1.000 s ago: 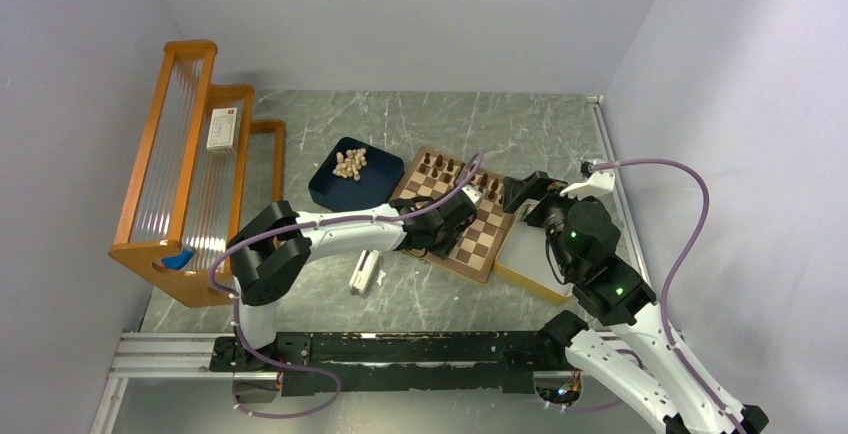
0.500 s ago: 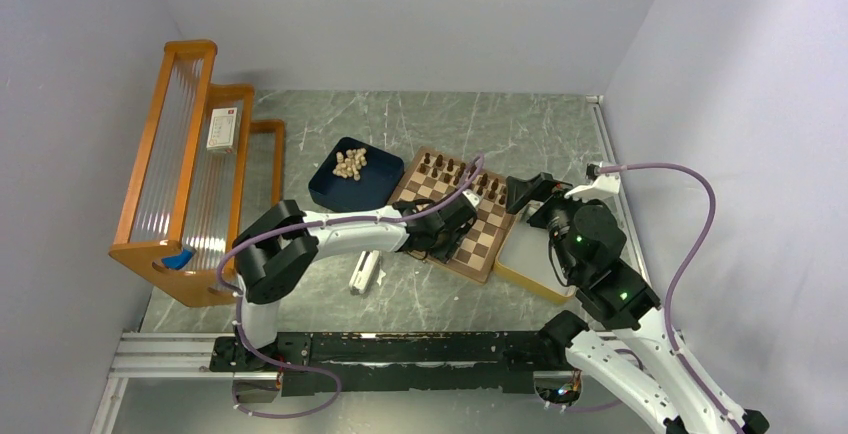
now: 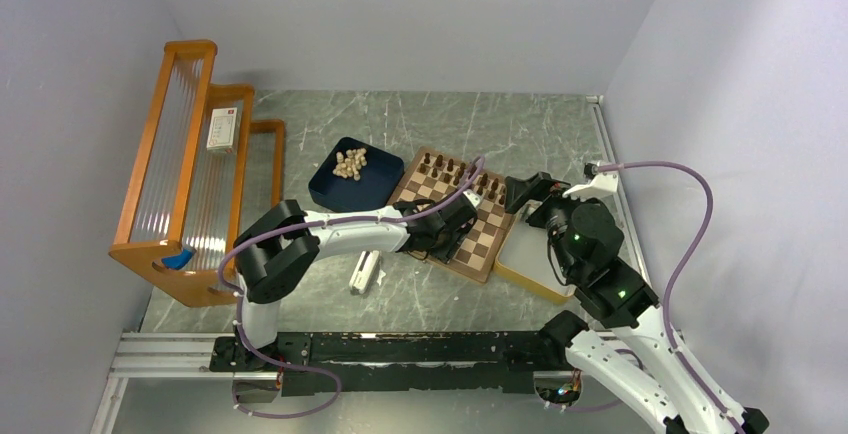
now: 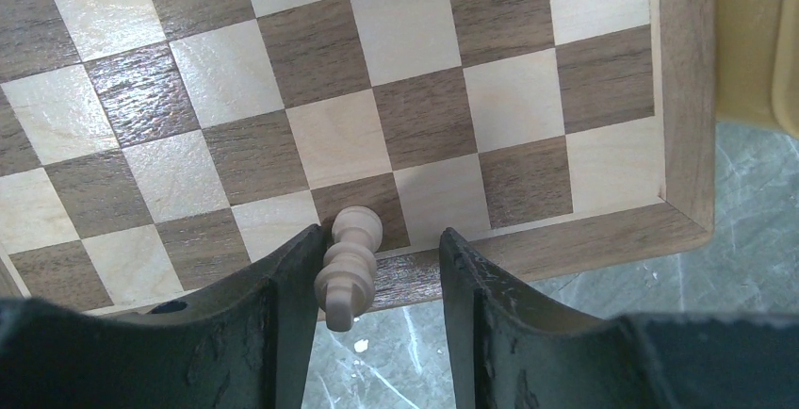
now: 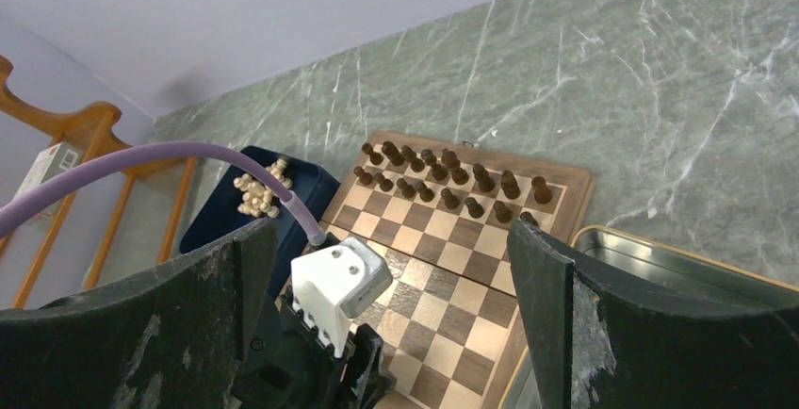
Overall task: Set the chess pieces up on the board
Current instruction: Place the chess piece on the chessboard.
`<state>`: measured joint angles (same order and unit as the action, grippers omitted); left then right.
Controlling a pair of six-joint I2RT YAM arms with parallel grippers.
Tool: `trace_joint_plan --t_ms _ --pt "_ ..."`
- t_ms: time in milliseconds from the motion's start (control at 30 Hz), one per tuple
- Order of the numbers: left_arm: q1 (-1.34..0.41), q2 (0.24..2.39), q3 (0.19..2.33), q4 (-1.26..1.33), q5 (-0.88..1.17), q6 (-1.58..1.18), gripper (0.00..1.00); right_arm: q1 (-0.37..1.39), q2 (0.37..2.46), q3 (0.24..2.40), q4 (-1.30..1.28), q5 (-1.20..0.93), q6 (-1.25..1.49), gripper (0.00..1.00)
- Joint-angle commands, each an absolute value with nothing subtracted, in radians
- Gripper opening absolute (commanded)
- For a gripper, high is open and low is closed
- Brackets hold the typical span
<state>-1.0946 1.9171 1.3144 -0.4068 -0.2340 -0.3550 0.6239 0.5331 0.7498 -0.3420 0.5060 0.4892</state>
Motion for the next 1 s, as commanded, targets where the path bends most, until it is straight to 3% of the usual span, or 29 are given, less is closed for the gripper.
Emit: trace_joint_plan --t_ms 0,967 --pt "-1.089 1.94 1.338 -0.394 -0.214 -0.35 0.52 0.627 0.534 0.74 -0.315 0.523 0.485 0.97" --pt "-1.089 1.944 1.344 -0.383 -0.195 -0.364 0.52 0.629 0.529 0.718 -0.318 0.522 0.488 0.96"
